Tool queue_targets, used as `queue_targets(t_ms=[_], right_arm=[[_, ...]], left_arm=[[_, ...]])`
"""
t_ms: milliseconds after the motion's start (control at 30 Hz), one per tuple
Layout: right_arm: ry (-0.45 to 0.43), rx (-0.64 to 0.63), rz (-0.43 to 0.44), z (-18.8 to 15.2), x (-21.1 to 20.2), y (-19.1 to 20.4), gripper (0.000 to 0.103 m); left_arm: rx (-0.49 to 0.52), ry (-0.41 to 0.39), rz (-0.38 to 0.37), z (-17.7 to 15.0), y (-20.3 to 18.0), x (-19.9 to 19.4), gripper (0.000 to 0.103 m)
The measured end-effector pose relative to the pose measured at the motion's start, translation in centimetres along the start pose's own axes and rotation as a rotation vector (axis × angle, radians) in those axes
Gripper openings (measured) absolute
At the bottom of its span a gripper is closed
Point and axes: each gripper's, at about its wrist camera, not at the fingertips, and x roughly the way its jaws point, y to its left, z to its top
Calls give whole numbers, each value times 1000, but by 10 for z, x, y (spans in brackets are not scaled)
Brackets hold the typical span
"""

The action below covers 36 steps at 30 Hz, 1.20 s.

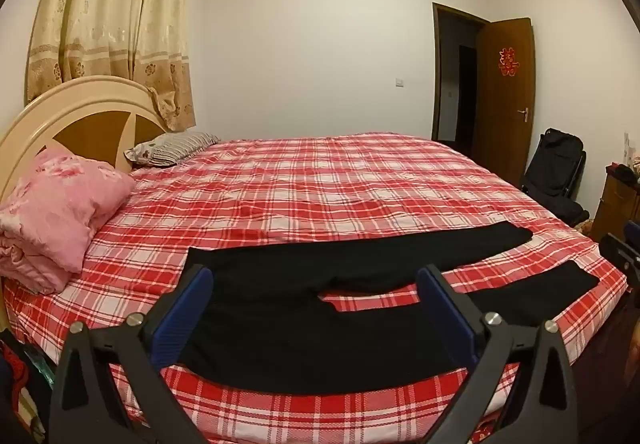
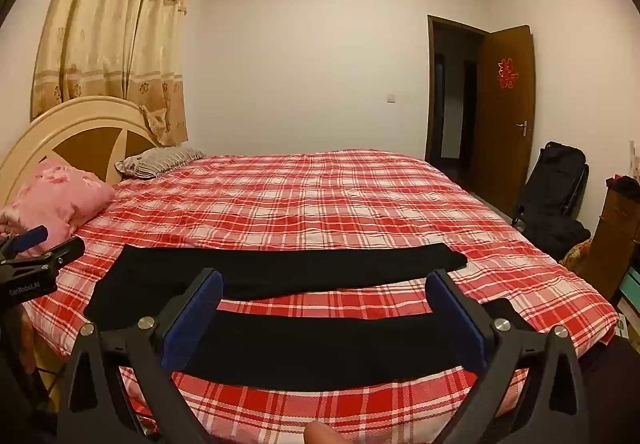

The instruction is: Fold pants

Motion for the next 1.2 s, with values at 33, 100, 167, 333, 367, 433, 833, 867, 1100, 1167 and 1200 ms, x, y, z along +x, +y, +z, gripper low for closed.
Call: queue_targets(t_ms=[33, 100, 167, 333, 367, 433, 833, 867, 1100, 1167, 1200], right_arm=[[-2, -2, -3, 0, 0, 0, 102], [-3, 1, -5, 0, -1, 0, 102], [2, -3, -6, 1, 0, 1, 102], [1, 2, -11, -8, 5, 1, 102], [2, 1, -10, -4, 4, 1, 102], [2, 3, -8, -4, 4, -2, 102], [5, -6, -14, -3, 4, 4, 102], [6, -6, -14, -3, 4, 3, 102], [10, -11, -16, -4, 7, 5, 102], [9, -10, -17, -4, 7, 6, 102], [9, -10, -18, -5, 7, 6, 102]], left_arm=[[5, -2, 4, 0, 0, 0, 103], [14, -7, 12, 0, 0, 0, 103], [15, 1, 9, -6, 0, 7, 103], [26, -20, 2, -9, -2, 0, 103], [28, -23, 3, -7, -3, -3, 103], [27, -10, 4, -2, -1, 0, 103], [38, -13, 4, 0, -2, 1, 103], [37, -14, 3, -1, -1, 1, 103], [38, -14, 2, -1, 1, 2, 103], [39, -13, 1, -2, 1, 2, 103], [40, -13, 0, -2, 1, 3, 103]])
